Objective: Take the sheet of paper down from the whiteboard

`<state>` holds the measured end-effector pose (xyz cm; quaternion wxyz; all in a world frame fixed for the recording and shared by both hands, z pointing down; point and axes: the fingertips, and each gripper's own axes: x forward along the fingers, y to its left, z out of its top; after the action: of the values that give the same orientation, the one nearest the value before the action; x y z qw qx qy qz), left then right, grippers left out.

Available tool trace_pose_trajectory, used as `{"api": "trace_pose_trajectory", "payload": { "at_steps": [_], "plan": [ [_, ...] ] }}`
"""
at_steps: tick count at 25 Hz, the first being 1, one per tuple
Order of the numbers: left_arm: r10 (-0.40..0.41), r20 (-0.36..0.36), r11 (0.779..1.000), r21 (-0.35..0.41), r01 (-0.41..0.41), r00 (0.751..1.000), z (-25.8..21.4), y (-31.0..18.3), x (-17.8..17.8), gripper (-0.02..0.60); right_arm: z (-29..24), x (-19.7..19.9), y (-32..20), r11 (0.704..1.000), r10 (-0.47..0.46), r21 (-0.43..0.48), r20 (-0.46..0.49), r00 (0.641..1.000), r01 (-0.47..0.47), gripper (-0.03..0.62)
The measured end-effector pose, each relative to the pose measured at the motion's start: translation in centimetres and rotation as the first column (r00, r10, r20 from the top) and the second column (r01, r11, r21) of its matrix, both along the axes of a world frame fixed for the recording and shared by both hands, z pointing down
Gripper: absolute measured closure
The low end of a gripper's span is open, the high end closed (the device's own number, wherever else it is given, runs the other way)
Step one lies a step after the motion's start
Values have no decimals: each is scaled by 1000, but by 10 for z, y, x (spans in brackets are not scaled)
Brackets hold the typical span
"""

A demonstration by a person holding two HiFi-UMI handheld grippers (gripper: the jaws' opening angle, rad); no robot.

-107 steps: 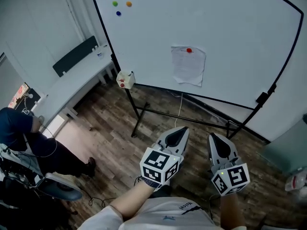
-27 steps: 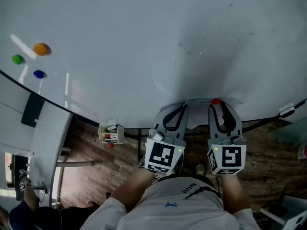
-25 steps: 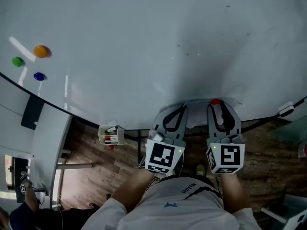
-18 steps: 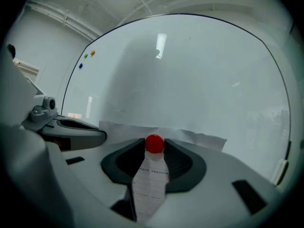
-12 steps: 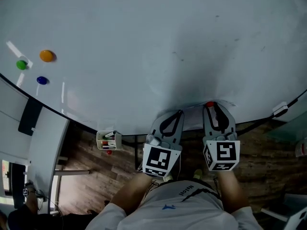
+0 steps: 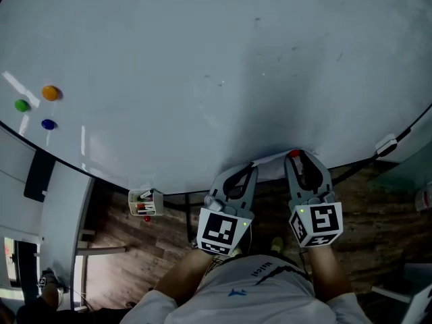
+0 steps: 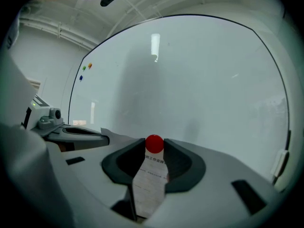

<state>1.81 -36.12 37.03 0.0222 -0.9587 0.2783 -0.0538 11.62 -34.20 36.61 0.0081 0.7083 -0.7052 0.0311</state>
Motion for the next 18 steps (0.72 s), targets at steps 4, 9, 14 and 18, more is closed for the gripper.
{"api": "trace_pose_trajectory", "payload": {
  "at_steps": [4, 9, 14, 18],
  "plan": [
    [61, -3, 998, -31, -61, 998, 4, 13, 27, 569, -4, 21, 23, 999, 37, 9, 20, 999, -38, 467],
    [115, -19, 991, -71, -116, 993, 6, 26, 60, 569, -5, 48, 47, 996, 86, 13, 32, 996, -87, 467],
    [141, -33, 986, -88, -143, 989, -1, 35, 81, 569, -11, 68, 64, 993, 117, 18, 41, 992, -118, 467],
    [167, -40, 981, -90, -170, 985, -8, 44, 95, 569, -20, 78, 71, 991, 131, 33, 37, 991, -132, 467]
  ]
}}
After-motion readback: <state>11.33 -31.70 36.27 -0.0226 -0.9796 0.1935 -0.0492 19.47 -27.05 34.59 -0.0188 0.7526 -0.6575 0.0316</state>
